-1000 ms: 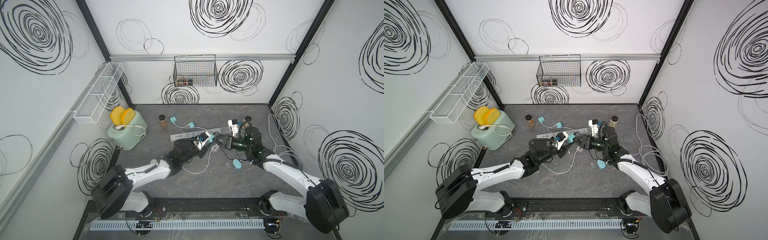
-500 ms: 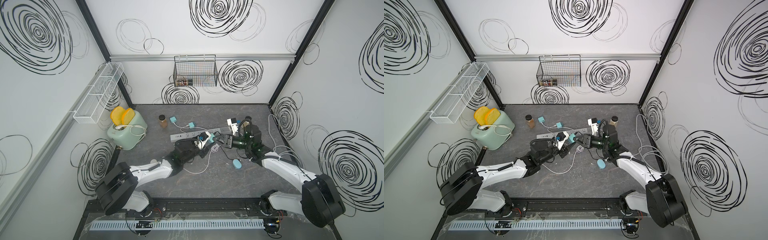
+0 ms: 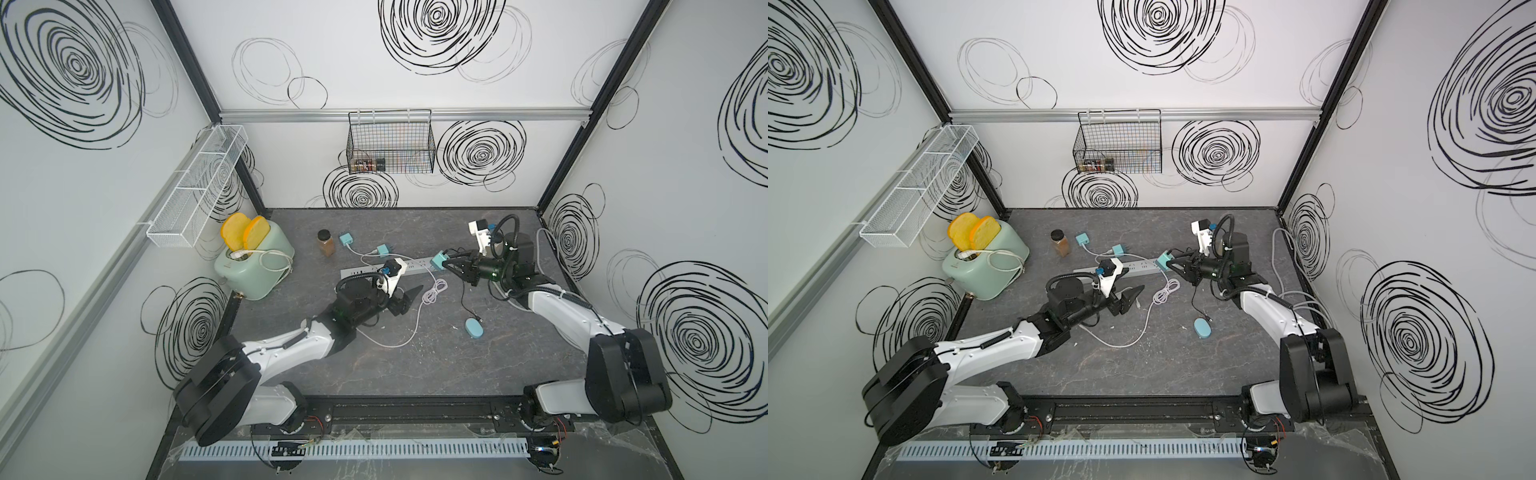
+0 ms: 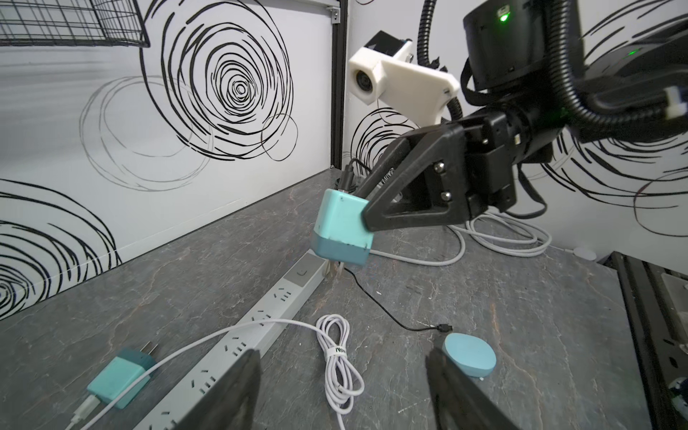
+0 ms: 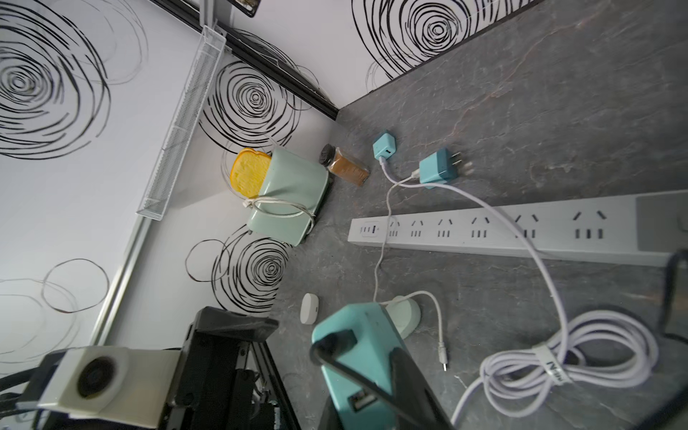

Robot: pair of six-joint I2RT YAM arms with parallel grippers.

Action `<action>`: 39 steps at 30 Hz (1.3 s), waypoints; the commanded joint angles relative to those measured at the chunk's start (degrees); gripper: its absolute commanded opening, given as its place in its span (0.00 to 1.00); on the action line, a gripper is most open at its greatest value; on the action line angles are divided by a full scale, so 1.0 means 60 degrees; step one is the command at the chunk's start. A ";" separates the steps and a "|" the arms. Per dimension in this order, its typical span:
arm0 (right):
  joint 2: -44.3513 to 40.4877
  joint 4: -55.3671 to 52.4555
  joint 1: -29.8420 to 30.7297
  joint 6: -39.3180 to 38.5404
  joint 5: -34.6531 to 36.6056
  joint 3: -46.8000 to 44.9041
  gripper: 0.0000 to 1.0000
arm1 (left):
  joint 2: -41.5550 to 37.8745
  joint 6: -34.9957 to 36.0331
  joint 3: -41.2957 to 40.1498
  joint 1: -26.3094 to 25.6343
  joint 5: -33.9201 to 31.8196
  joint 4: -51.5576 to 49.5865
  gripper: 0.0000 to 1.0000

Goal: Charge the bluetooth headset
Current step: Insert the plug into the socket.

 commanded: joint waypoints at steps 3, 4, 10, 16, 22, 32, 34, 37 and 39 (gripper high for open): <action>0.1464 -0.1297 -0.0237 -0.4289 0.0371 0.1631 0.05 | -0.1029 -0.1340 -0.1047 0.0196 -0.0760 -0.0107 0.72; 0.1769 -0.1502 -0.0248 -0.4683 0.0570 0.1923 0.06 | -0.1134 -0.1506 -0.1222 0.0204 -0.0813 -0.0074 0.72; 0.4053 -0.4547 -0.0385 -0.8914 0.0762 0.4395 0.05 | -0.1470 -0.2088 -0.2100 0.0110 -0.0499 0.0603 0.71; 0.5644 -0.6622 -0.0724 -1.1547 0.0484 0.6238 0.04 | -0.1644 -0.1619 -0.2551 -0.0245 -0.0696 0.0992 0.71; 0.6711 -0.8740 -0.0829 -1.3422 0.0124 0.7719 0.04 | -0.1072 -0.1355 -0.2555 -0.0205 -0.0543 0.1164 0.71; 0.7266 -0.8977 -0.0798 -1.4157 -0.0475 0.8058 0.04 | -0.0515 -0.1118 -0.2605 -0.0196 0.0146 0.1851 0.71; 0.7423 -0.9035 -0.0748 -1.4197 -0.0380 0.8188 0.04 | -0.0526 -0.1213 -0.2762 -0.0198 0.0376 0.2310 0.71; 0.7643 -0.9210 -0.0695 -1.4277 -0.0316 0.8353 0.04 | -0.0526 -0.1423 -0.2946 -0.0173 0.0602 0.2938 0.71; 0.7734 -0.9238 -0.0695 -1.4349 -0.0377 0.8388 0.04 | -0.0554 -0.1555 -0.3105 -0.0160 0.0652 0.3398 0.71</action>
